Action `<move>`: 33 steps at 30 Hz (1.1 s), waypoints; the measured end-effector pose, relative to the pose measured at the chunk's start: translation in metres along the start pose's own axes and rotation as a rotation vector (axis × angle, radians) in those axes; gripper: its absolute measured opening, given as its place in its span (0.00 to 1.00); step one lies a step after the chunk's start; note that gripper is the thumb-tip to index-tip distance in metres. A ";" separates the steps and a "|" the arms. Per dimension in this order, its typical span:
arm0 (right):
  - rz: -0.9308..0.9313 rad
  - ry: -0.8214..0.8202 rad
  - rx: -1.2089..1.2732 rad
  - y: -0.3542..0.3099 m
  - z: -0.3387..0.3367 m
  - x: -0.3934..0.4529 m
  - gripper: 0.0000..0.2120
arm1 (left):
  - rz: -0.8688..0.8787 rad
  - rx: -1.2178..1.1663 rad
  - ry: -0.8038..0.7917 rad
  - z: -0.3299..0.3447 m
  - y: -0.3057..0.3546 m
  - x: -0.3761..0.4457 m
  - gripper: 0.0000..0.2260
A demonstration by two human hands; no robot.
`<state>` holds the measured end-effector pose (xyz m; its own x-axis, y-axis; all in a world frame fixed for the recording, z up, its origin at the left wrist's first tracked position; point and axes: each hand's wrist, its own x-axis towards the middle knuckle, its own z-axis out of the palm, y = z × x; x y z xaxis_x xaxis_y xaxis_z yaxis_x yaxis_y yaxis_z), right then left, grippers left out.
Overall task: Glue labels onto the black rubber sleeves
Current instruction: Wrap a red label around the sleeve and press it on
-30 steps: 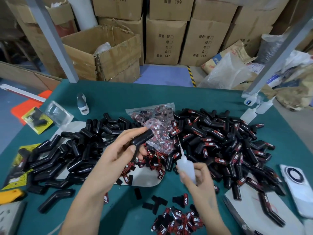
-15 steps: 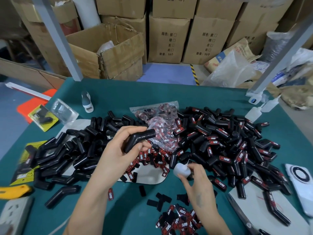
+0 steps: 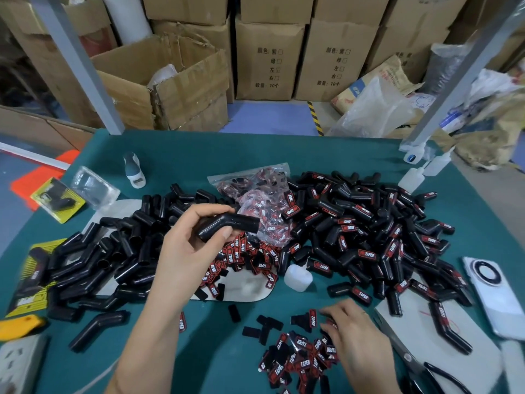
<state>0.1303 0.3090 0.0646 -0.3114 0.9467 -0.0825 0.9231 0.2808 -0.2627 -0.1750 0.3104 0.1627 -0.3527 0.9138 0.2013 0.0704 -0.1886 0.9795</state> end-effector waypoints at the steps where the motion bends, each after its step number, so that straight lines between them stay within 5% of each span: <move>1: 0.012 -0.004 0.008 -0.003 0.001 0.001 0.13 | -0.003 0.016 -0.007 0.000 0.000 -0.001 0.11; 5: 0.030 -0.060 -0.011 -0.011 0.001 0.011 0.14 | -0.012 0.036 -0.037 0.001 0.000 -0.004 0.12; 10: 0.037 -0.110 0.019 -0.007 -0.003 0.017 0.03 | -0.022 0.067 -0.092 0.004 -0.004 -0.004 0.11; 27: 0.065 -0.090 0.432 0.004 -0.031 0.004 0.13 | 0.077 -0.136 -0.210 0.002 -0.007 -0.004 0.18; 31: -0.025 -0.010 0.603 0.000 -0.070 -0.006 0.23 | 0.097 -0.202 -0.171 0.004 -0.003 -0.005 0.20; 33: -0.127 0.047 0.576 -0.007 -0.089 -0.003 0.20 | 0.101 -0.225 -0.143 0.004 -0.002 -0.006 0.21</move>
<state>0.1452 0.3186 0.1518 -0.3888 0.9210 0.0231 0.6039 0.2738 -0.7485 -0.1690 0.3072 0.1600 -0.2184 0.9247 0.3119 -0.1162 -0.3420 0.9325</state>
